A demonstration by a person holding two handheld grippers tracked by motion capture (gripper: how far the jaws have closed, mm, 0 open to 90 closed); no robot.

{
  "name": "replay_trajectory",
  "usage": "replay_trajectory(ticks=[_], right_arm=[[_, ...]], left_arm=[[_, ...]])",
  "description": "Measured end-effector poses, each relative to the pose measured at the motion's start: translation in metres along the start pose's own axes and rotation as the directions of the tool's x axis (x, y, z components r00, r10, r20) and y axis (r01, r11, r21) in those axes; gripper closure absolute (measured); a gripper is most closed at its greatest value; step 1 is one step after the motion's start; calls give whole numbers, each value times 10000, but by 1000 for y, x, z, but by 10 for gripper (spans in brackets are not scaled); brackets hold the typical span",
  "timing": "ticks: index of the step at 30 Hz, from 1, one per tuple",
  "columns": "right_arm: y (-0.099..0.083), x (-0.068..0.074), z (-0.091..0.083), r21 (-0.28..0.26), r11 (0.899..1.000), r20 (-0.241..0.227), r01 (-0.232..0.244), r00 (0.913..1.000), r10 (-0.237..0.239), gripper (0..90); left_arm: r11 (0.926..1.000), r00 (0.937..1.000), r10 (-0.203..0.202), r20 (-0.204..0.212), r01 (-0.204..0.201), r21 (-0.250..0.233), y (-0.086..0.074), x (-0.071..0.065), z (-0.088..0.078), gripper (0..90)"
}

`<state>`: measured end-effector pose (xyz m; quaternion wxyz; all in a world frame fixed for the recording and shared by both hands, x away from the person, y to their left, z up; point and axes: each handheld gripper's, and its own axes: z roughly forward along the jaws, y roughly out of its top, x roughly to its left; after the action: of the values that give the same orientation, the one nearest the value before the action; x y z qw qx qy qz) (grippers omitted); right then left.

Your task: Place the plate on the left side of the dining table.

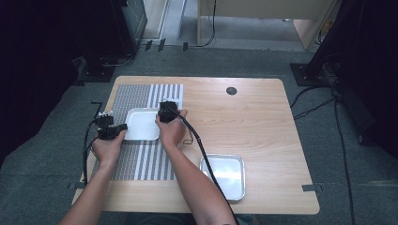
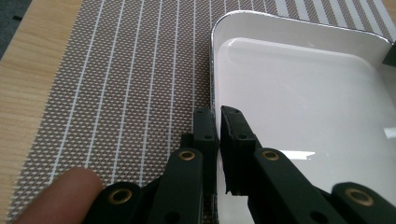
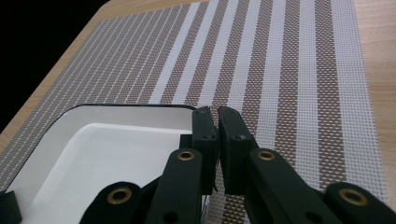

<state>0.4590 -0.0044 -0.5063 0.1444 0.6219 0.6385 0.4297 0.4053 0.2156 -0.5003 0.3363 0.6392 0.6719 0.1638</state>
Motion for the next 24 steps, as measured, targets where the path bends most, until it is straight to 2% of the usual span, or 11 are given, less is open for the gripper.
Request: replay_trajectory(ticks=[3,5,11,18,24], right_arm=[[0,-2,2,59,10000,12,13,10000,-13,873],[0,-5,5,134,9998,76,151,9999,-152,871],[0,-7,7,138,9999,114,54,9999,-56,869],[2,-5,8,94,9992,50,398,9992,-398,863],[1,-8,9,285,9988,48,388,9992,-389,863]], left_arm=[[10000,10000,-70,-4,70,-39,1,-1,2,864],[9998,9997,192,-155,-191,66,4,-4,4,863],[9999,9998,90,-183,-89,63,8,-5,6,861],[10000,9994,80,-326,-78,42,8,-6,6,854],[9999,9992,82,-394,-76,154,7,-9,5,855]])
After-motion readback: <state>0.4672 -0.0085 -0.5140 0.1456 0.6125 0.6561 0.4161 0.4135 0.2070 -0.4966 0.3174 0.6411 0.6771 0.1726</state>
